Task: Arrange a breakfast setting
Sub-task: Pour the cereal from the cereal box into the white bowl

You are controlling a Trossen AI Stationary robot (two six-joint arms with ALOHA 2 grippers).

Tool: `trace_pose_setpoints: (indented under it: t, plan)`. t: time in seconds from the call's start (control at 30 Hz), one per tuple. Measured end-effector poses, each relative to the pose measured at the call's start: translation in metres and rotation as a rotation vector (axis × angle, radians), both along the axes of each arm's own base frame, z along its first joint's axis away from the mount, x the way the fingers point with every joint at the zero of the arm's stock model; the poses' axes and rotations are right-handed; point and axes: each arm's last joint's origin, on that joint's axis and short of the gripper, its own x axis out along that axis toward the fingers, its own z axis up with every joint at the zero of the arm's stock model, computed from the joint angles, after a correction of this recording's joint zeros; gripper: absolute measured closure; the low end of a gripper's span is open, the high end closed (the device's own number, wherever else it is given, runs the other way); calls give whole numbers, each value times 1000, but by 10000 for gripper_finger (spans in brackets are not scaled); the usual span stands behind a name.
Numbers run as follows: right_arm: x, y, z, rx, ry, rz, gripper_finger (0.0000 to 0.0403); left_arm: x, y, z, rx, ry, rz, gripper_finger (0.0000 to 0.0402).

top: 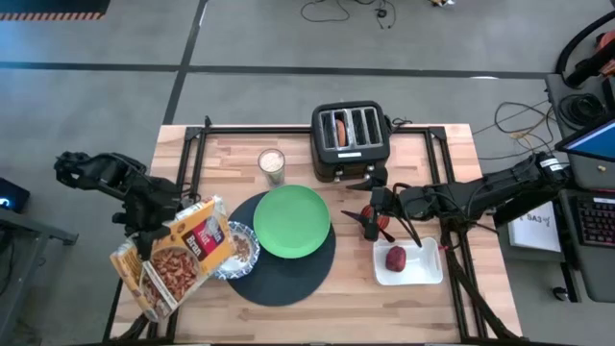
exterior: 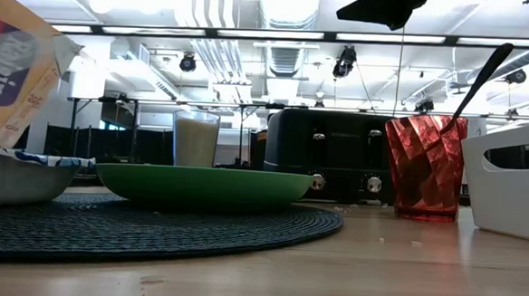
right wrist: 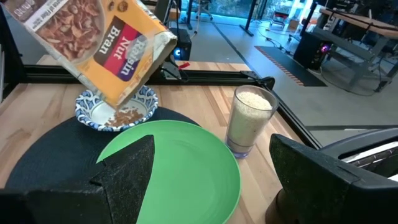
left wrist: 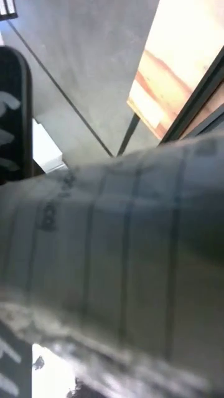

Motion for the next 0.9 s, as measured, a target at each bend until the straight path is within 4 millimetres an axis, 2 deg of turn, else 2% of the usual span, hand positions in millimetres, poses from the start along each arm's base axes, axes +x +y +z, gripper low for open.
trace_pose_setpoints:
  t: [0.3, 0.8, 0.9]
  plan:
    - [0, 0, 0, 0, 0, 0, 94, 0, -1, 2, -32, 0, -32, 400]
    - [0, 0, 0, 3, 0, -1, 94, -4, 1, 2, 10, -8, -15, 400]
    - [0, 0, 0, 1, 0, 0, 94, -3, 0, 5, -46, -11, -43, 400]
